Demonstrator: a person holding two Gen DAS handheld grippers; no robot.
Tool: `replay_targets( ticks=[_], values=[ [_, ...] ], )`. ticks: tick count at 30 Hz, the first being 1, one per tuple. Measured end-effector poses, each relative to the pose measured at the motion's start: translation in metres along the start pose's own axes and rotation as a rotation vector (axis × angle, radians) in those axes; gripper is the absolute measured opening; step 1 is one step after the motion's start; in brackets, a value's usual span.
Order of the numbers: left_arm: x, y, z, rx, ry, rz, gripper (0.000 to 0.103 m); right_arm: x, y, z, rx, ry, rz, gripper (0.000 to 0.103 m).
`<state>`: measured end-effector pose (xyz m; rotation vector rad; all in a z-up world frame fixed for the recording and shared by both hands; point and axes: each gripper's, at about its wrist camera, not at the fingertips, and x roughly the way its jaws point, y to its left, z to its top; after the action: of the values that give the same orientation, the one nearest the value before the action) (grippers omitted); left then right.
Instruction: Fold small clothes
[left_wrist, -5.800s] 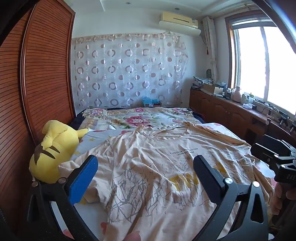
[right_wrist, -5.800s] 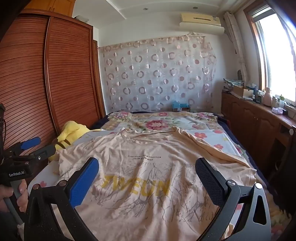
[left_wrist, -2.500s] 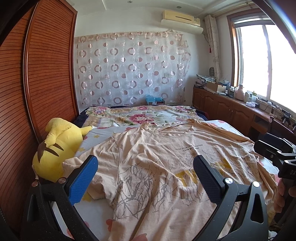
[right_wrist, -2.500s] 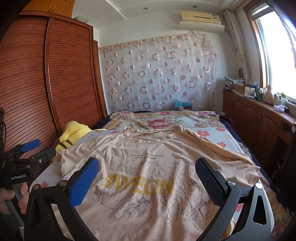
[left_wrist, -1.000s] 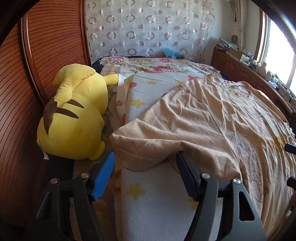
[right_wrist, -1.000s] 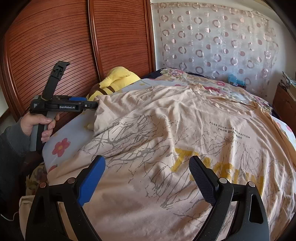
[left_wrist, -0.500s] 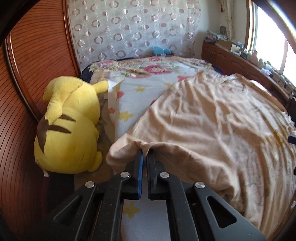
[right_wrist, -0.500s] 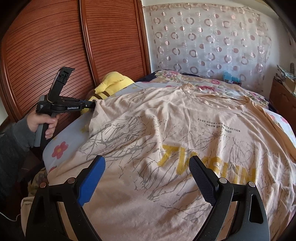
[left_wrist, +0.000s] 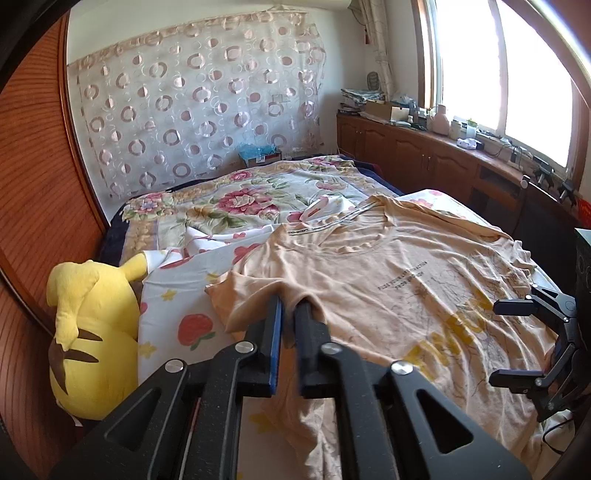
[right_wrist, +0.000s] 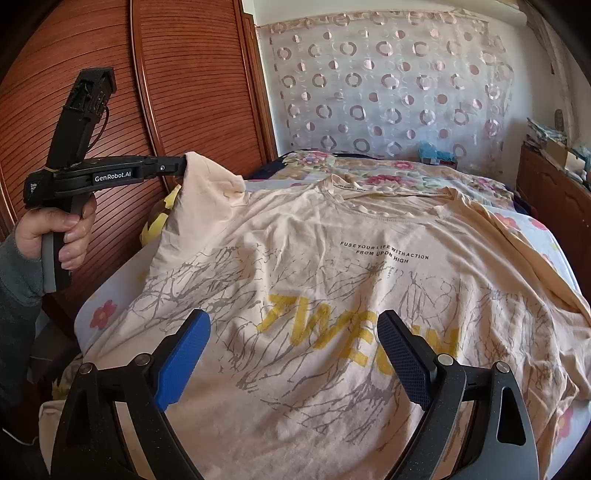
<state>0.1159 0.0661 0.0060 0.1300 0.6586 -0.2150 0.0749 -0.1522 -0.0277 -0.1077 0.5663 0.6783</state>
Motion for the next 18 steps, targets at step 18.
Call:
replay_targets(
  ticks=[18],
  values=[
    [-0.044, 0.028, -0.082, -0.233, -0.117, 0.137, 0.050, 0.022, 0.005, 0.030, -0.102, 0.014, 0.017, 0.082]
  ],
)
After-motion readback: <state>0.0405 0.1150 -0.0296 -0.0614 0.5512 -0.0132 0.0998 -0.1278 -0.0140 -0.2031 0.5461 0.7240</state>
